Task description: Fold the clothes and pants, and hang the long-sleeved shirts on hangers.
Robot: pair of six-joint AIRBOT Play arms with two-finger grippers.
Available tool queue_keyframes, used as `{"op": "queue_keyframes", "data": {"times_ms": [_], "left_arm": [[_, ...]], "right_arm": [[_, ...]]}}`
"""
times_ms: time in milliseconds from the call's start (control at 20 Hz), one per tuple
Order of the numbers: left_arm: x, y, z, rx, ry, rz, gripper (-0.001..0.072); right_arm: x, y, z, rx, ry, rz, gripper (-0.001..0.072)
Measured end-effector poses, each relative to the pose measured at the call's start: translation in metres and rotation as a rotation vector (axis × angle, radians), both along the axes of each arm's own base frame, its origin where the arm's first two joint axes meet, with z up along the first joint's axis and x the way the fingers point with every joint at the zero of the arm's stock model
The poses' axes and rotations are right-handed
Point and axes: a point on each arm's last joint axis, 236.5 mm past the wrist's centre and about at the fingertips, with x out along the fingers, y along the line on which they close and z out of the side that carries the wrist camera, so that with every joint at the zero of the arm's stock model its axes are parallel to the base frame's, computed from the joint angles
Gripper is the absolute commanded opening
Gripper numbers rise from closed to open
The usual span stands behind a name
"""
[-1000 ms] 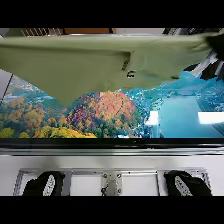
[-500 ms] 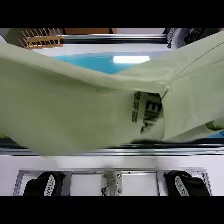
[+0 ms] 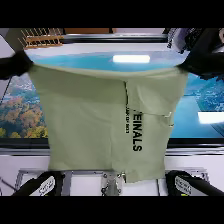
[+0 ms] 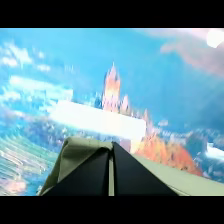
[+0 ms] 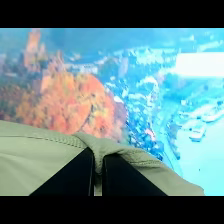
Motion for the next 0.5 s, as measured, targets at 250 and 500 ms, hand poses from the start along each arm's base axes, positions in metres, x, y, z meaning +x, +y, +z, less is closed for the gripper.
{"op": "queue_keyframes", "data": {"times_ms": [250,500], "left_arm": [[0.072,-0.016,-0.108,-0.016,0.151,-0.038,0.0006],[0.112,-0.014,-0.156,-0.022,0.208,-0.047,0.0006]], "right_arm": [[0.076,-0.008,-0.128,-0.029,0.169,-0.039,0.0011],[0.117,-0.019,-0.165,-0.050,0.122,-0.093,0.0010]]}}
